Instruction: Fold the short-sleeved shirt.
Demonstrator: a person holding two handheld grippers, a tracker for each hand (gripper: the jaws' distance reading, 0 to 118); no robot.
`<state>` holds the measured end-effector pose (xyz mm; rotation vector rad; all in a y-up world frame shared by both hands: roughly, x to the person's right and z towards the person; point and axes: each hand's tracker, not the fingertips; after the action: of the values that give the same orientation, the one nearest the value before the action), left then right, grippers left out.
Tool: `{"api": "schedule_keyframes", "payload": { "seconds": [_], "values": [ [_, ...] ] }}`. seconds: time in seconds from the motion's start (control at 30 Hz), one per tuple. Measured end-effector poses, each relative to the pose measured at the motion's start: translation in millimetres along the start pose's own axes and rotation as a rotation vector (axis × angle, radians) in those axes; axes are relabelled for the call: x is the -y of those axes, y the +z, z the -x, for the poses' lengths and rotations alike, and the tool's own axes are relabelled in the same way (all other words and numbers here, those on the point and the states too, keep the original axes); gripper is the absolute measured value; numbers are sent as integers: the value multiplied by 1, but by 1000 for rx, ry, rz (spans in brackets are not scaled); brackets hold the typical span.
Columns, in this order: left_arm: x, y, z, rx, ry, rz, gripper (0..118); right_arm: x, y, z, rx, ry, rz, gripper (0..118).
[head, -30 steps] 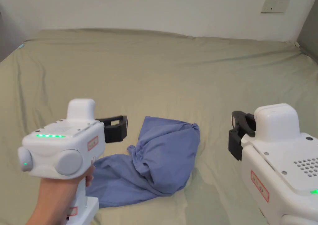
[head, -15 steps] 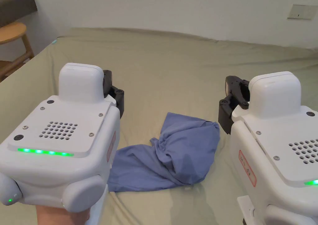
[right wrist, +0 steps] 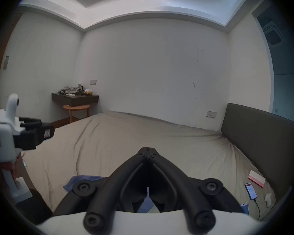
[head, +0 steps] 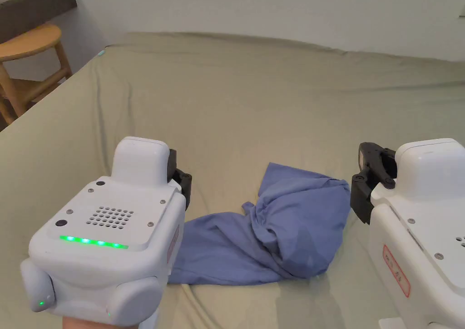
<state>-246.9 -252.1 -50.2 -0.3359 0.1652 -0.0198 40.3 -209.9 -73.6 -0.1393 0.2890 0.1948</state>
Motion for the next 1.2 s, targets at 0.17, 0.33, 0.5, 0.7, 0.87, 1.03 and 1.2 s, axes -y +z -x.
{"api": "schedule_keyframes", "payload": {
  "seconds": [0.17,0.33,0.5,0.7,0.87,1.03,1.2],
  "values": [
    [87,-69,35,-28,23,340,0,20,-15,-7,-6,-11,57,0],
    [160,-125,57,-7,144,588,10,45,-33,-11,-5,11,145,0],
    [180,-153,58,-29,164,659,116,58,-45,-15,4,16,194,0],
    [185,-158,45,-61,101,664,101,68,-52,-18,8,11,243,0],
    [162,-142,18,15,-15,582,3,75,-58,-24,-10,-5,277,0],
    [133,-107,14,19,-22,459,3,76,-77,-41,-17,-28,310,0],
    [108,-79,31,27,55,376,3,92,-139,-62,-34,-11,404,0]
  ]
}}
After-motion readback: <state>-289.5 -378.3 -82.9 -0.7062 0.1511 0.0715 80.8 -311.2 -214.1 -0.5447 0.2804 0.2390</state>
